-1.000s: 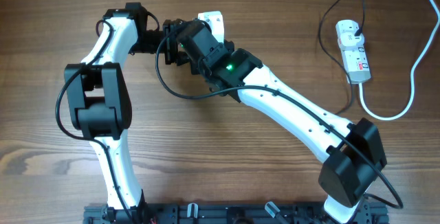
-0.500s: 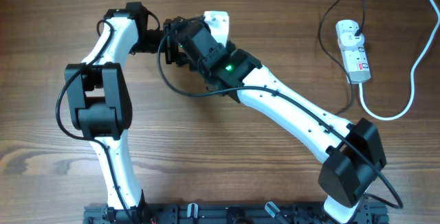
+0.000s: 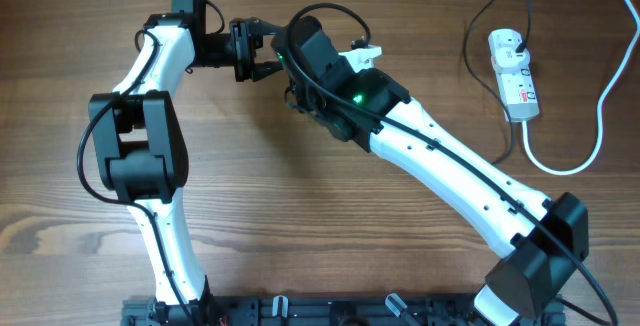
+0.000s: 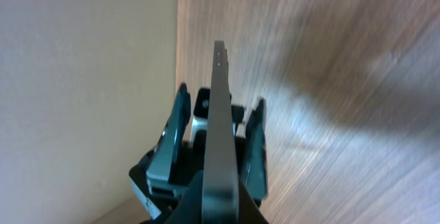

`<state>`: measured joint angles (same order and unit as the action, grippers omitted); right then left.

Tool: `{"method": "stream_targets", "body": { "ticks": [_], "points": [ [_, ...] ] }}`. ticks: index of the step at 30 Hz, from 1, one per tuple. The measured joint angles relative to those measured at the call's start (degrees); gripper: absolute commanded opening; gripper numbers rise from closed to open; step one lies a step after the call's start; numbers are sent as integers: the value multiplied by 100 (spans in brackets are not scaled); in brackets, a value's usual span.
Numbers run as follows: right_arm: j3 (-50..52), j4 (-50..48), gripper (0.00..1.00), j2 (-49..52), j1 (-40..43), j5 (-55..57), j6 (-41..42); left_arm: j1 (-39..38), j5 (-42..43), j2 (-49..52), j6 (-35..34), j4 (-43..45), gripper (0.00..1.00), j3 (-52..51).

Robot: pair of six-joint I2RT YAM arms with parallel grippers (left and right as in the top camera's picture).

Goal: Plug charger to phone and switch on socket

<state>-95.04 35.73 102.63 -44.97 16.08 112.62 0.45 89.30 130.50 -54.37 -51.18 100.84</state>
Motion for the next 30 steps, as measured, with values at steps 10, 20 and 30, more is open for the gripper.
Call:
{"method": "stream_targets", "body": {
  "ticks": [10, 20, 30],
  "points": [
    [2, -195, 4, 63, 0, 369, 481, 0, 0, 0, -898, 197, 54, 0],
    [9, -214, 4, 328, -4, 369, 483, 0, 0, 0, -1005, 175, 42, 0],
    [9, -245, 4, 407, -98, 378, 498, -72, -9, 0, -1029, 105, 32, 0]
  ]
}}
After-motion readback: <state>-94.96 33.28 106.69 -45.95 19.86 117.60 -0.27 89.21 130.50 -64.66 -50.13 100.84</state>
